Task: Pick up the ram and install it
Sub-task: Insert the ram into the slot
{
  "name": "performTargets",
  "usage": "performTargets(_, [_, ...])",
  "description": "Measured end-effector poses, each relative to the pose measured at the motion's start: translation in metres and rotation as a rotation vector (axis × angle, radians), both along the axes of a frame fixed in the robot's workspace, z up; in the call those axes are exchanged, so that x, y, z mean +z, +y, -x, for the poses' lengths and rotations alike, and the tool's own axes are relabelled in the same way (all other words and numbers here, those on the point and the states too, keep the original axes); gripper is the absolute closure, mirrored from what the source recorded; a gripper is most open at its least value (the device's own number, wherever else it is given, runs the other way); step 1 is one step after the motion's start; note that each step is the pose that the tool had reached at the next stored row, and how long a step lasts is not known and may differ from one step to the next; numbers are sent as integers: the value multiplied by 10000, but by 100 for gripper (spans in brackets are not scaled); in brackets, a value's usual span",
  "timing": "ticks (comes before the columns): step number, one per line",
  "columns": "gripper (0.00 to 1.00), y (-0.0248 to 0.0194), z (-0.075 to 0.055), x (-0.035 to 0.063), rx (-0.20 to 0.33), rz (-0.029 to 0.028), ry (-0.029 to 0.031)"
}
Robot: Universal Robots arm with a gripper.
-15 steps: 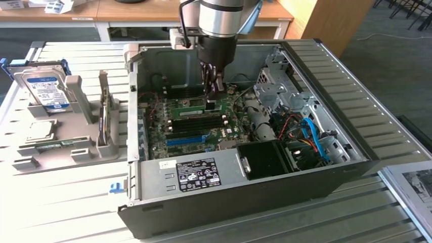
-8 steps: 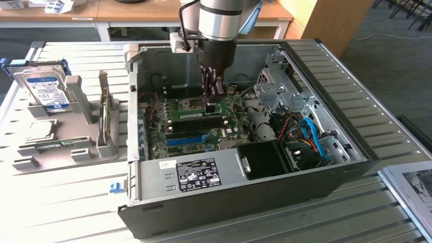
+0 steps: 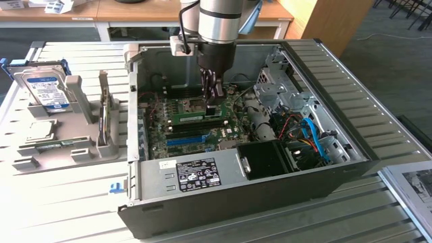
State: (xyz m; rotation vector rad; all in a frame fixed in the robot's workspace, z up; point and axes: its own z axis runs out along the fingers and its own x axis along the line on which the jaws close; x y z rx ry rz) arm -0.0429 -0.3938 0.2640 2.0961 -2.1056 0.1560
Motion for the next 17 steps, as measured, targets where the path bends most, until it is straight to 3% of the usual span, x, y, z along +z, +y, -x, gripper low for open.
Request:
performTargets(7, [88, 0, 0, -1, -1, -2, -2])
performTargets(9, [88, -3, 1, -2, -2, -46, -3])
performTargets(11, [88, -9, 0, -1, -2, -143, -1])
performTargets(17, [88, -34, 0, -1, -1, -568, -1])
